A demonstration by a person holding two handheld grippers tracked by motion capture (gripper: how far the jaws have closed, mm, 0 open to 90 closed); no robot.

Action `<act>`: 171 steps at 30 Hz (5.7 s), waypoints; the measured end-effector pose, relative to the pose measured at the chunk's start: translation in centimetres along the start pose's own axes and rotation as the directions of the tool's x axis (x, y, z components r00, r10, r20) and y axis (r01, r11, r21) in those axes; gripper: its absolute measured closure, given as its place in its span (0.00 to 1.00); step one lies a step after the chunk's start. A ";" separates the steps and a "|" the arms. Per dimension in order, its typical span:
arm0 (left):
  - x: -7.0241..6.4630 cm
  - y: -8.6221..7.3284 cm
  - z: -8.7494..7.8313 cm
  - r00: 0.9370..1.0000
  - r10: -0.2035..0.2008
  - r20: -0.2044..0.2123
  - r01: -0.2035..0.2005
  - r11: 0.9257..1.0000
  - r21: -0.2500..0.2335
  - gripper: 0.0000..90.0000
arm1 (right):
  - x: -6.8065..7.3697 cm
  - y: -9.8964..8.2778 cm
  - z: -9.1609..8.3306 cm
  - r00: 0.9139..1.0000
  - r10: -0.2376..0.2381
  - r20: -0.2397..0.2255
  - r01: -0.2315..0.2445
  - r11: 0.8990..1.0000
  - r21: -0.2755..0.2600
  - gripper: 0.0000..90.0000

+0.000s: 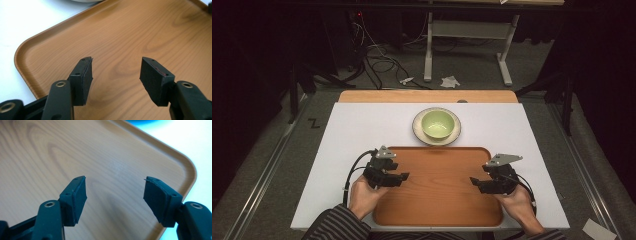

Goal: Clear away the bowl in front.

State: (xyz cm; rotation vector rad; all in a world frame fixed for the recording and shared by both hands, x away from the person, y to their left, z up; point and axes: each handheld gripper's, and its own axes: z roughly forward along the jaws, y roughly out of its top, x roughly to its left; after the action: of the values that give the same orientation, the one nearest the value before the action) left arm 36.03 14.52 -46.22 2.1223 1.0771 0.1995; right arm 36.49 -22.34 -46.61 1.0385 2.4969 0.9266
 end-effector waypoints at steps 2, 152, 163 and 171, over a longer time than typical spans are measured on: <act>-0.1 0.0 0.0 1.000 -0.003 -0.005 0.003 1.000 -0.001 0.48 | 0.1 0.0 0.1 1.000 -0.003 -0.008 0.003 1.000 0.012 0.39; -0.6 -0.9 0.6 1.000 0.013 0.010 -0.013 0.999 0.032 0.44 | -5.9 18.9 14.0 0.971 0.141 0.194 -0.195 0.935 0.296 0.68; -0.3 -2.1 -0.6 0.999 -0.012 -0.029 0.013 1.000 0.018 0.45 | -6.7 19.0 14.7 0.971 0.146 0.190 -0.204 0.920 0.336 0.83; -0.3 -2.5 -0.9 0.999 -0.023 -0.046 0.023 1.000 0.016 0.44 | -7.9 18.6 14.7 0.958 0.258 0.127 -0.285 0.906 0.312 0.95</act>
State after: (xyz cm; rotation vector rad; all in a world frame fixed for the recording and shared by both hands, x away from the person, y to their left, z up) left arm 33.89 15.76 -47.21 2.1279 1.1329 0.2302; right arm 58.93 -11.34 -45.41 1.5290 2.5317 0.5249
